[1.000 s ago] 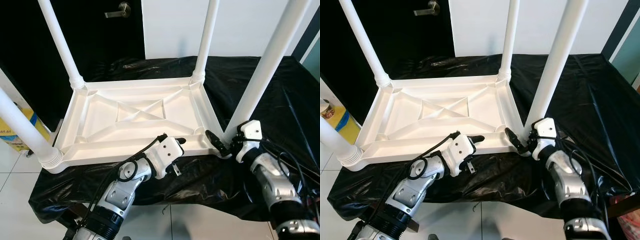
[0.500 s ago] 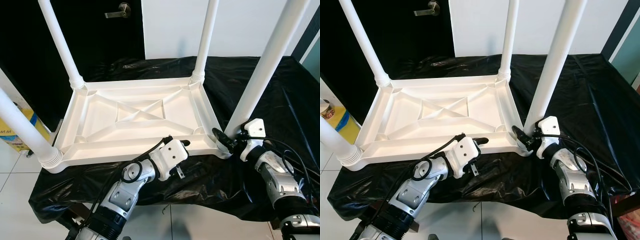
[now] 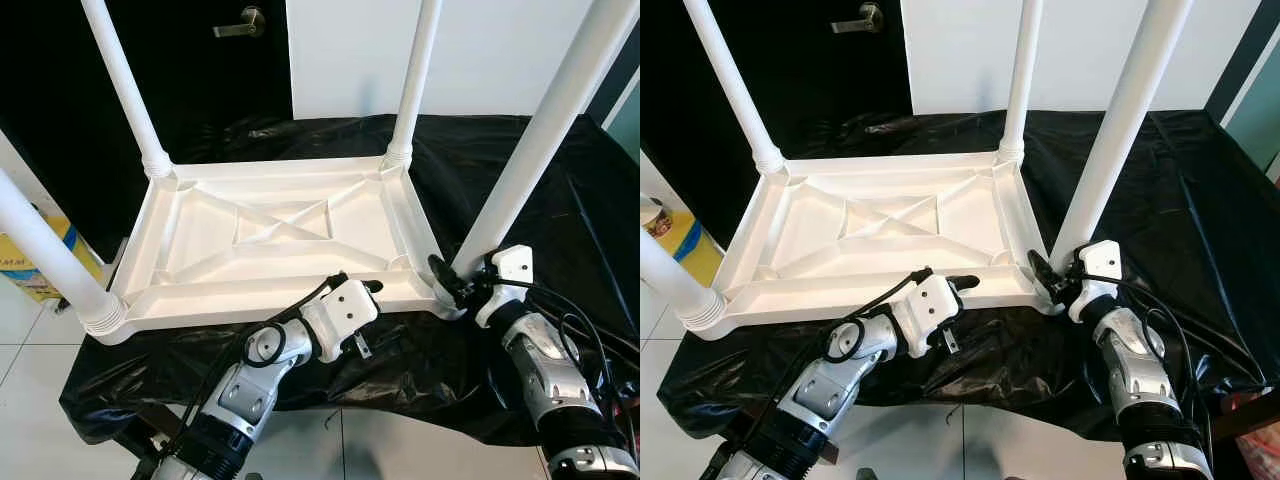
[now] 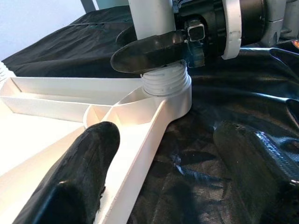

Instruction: Building children table

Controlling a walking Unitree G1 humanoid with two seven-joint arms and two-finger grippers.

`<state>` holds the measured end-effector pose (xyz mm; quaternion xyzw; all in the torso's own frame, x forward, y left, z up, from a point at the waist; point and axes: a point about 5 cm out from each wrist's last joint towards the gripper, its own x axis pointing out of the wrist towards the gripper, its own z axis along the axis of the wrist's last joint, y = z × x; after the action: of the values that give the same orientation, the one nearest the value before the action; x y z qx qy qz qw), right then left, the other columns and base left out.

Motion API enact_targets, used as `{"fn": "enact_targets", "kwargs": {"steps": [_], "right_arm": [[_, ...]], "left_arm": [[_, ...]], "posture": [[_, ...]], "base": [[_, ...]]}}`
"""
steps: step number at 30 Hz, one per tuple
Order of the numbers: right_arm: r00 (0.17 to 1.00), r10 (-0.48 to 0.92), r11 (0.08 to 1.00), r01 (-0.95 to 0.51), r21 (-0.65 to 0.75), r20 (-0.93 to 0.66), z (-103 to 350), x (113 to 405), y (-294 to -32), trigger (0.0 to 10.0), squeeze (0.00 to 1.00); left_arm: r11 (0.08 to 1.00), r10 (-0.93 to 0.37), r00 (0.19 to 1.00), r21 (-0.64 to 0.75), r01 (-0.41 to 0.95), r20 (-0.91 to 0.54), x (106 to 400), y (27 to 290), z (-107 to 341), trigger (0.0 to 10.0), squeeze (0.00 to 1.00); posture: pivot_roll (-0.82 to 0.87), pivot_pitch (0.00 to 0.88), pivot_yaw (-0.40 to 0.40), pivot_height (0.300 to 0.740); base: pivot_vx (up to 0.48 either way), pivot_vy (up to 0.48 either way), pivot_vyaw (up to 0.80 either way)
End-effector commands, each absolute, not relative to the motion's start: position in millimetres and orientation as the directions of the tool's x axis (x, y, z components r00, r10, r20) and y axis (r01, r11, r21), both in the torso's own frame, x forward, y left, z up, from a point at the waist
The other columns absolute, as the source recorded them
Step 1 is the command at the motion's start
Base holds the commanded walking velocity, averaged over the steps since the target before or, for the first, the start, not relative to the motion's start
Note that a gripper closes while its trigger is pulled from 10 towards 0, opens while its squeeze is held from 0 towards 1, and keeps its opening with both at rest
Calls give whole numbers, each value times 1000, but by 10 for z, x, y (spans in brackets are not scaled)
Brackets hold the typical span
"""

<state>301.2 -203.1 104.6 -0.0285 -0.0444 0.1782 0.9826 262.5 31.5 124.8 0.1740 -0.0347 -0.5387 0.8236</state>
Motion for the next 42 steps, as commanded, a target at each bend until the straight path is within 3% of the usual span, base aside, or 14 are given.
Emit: {"fn": "enact_targets", "kwargs": {"steps": [1,5,12,19,40,41,42], "right_arm": [[963,269,963,-270,-17,-15,833,2936,-1978,10000,0],[986,165,986,-165,33,-12,832,2916,-1923,10000,0],[998,-35,999,35,2,-43,789,2868,-1930,10000,0],[948,-305,952,305,-8,-90,745,2793,-1897,10000,0],[949,-305,952,305,-13,-81,821,2783,-1728,10000,0],[950,-304,953,304,-13,-75,834,2784,-1721,10000,514],[950,-304,953,304,-13,-75,834,2784,-1721,10000,514]], "left_arm": [[386,-883,448,327,863,-140,2612,309,1211,10000,0],[386,-883,447,321,865,-143,2597,307,1198,10000,0],[391,-882,450,317,864,-141,2585,304,1193,10000,0],[403,-877,460,310,861,-137,2579,307,1192,10000,0],[424,-869,478,307,852,-127,2606,343,1230,10000,0],[425,-869,479,306,852,-126,2603,341,1230,10000,0],[425,-869,479,306,852,-126,2603,341,1230,10000,0]], "posture": [[-31,0,-21,740],[-32,0,-22,740],[-29,0,-30,740],[-23,5,-36,740],[-20,16,-33,740],[-18,16,-35,740],[-18,16,-35,740]], "base": [[0,0,0],[0,0,0],[0,0,0],[0,0,0],[0,0,0],[0,0,0],[0,0,0]]}}
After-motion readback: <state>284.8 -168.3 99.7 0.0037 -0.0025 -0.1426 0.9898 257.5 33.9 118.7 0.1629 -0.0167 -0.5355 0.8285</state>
